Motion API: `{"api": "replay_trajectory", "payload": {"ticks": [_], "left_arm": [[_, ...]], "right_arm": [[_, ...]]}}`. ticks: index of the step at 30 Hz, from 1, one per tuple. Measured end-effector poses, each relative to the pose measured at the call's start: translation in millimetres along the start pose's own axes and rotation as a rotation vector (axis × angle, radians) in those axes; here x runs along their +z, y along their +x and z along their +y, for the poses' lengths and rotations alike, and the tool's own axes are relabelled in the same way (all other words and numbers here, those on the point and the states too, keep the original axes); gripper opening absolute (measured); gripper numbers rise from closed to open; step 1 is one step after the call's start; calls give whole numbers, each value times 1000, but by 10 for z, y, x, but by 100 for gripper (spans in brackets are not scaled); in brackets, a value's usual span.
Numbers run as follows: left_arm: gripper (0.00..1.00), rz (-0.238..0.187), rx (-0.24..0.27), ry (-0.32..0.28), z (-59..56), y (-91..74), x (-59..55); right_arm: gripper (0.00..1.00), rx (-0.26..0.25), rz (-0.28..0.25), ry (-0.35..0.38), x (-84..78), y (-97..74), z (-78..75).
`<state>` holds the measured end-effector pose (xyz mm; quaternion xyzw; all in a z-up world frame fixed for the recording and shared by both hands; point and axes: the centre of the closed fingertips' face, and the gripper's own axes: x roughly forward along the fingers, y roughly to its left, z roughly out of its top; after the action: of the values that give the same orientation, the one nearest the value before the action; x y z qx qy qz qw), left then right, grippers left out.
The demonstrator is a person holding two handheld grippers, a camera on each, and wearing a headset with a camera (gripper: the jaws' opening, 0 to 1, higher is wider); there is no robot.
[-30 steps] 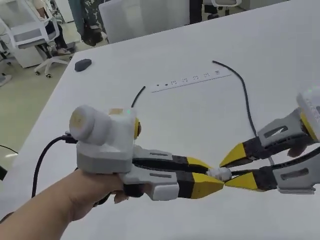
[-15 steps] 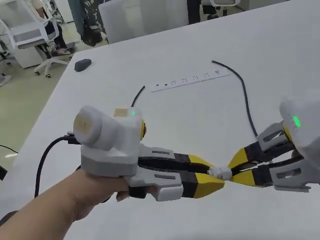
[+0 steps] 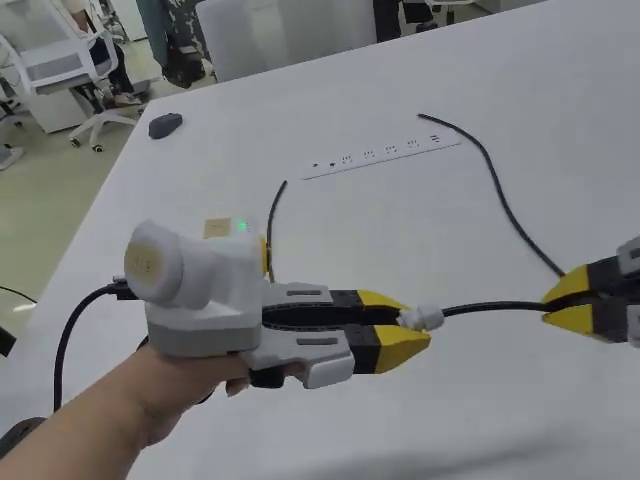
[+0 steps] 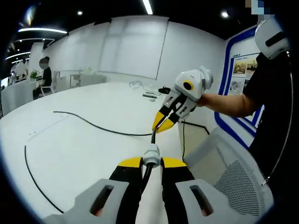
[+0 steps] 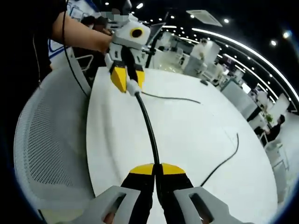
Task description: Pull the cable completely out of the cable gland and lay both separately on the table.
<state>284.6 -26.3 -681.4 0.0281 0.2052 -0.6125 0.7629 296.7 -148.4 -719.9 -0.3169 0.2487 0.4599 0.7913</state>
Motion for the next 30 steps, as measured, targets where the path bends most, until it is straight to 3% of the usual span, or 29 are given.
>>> {"api": "replay_trajectory", "payload": {"ticks": [2, 6, 8, 9, 14, 17, 18, 20, 21, 22, 23, 25, 26, 29, 30], "left_arm": [[14, 16, 29, 1, 64, -39, -62], [14, 19, 40, -6, 96, -62, -108], [14, 35, 46, -6, 110, -65, -147], [14, 36, 46, -7, 113, -66, -152], [14, 47, 46, -6, 127, -65, -168], [14, 56, 43, -3, 128, -45, -179], [14, 62, 45, 0, 131, -42, -186], [14, 72, 47, -1, 131, -49, -194], [14, 70, 49, 4, 130, -59, -190], [14, 71, 46, 6, 121, -59, -190], [14, 77, 45, 15, 112, -50, -199], [14, 87, 41, 23, 104, -33, -217], [14, 99, 35, 27, 92, -11, -235], [14, 109, 25, 44, 65, 33, -234], [14, 106, 19, 54, 38, 50, -215]], "right_arm": [[0, -51, 93, 19, -364, -43, -145], [0, -94, 147, 124, -748, -74, -269], [0, -142, 236, 92, -989, -97, -351], [0, -138, 284, 84, -1100, -104, -336], [0, -119, 257, 109, -1107, -74, -238], [0, -107, 262, 116, -1115, -62, -214], [0, -51, 282, 149, -1135, -57, -116], [2, -56, 292, 154, -1121, -64, -133], [3, -46, 280, 158, -1043, -80, -120], [6, 6, 213, 201, -852, -51, -34], [15, 1, 157, 219, -690, -32, -41], [23, 87, 62, 250, -316, -1, 98], [23, 101, -3, 214, -56, 25, 134], [19, 163, -100, 136, 484, 95, 318], [18, 180, -112, 109, 597, 124, 376]]}}
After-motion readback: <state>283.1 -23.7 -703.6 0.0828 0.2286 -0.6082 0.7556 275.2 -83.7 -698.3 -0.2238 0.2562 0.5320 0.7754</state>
